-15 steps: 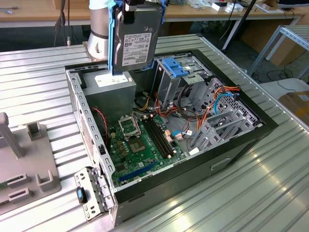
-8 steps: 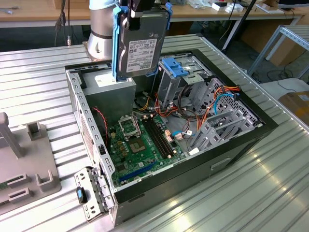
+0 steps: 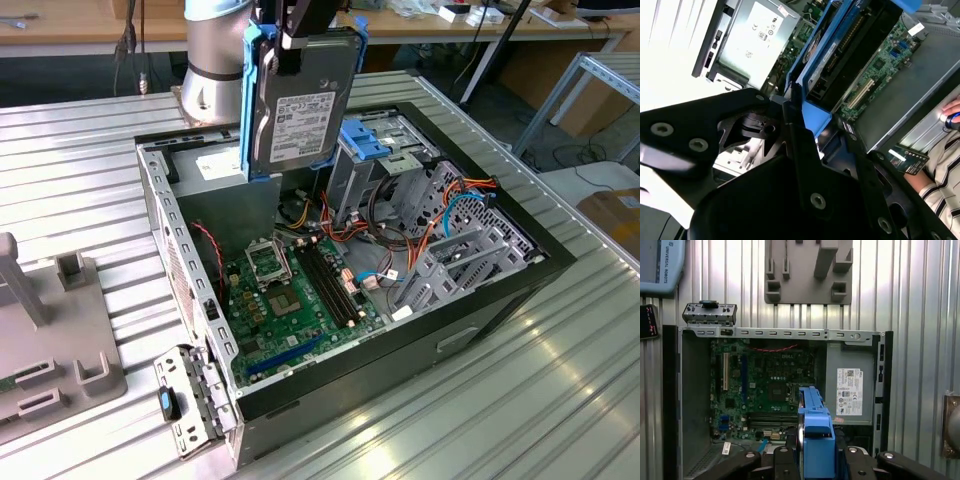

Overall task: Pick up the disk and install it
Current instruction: 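Pick up the disk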

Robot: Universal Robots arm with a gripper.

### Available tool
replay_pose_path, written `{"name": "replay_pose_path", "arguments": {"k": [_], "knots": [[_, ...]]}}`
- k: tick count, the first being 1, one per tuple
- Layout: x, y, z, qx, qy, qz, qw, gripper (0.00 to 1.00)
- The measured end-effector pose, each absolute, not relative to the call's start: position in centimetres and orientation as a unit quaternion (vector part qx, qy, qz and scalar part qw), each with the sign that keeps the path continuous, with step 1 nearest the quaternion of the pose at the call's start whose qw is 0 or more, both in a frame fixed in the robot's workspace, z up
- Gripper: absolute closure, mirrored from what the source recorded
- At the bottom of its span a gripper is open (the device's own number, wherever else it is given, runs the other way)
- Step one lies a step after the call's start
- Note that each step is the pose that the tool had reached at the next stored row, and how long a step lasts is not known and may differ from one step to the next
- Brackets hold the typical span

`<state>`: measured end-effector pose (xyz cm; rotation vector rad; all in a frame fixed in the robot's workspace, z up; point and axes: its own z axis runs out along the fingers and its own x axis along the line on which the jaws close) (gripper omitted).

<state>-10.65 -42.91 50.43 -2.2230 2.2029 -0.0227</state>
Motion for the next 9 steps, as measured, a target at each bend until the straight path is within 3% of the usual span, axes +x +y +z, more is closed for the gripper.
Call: {"name": "replay_pose_path", "arguments": {"k": [9], "knots": [[-10.7,-45.6,50.4,-0.71,0.704,-0.007,0.006,0.63]]}}
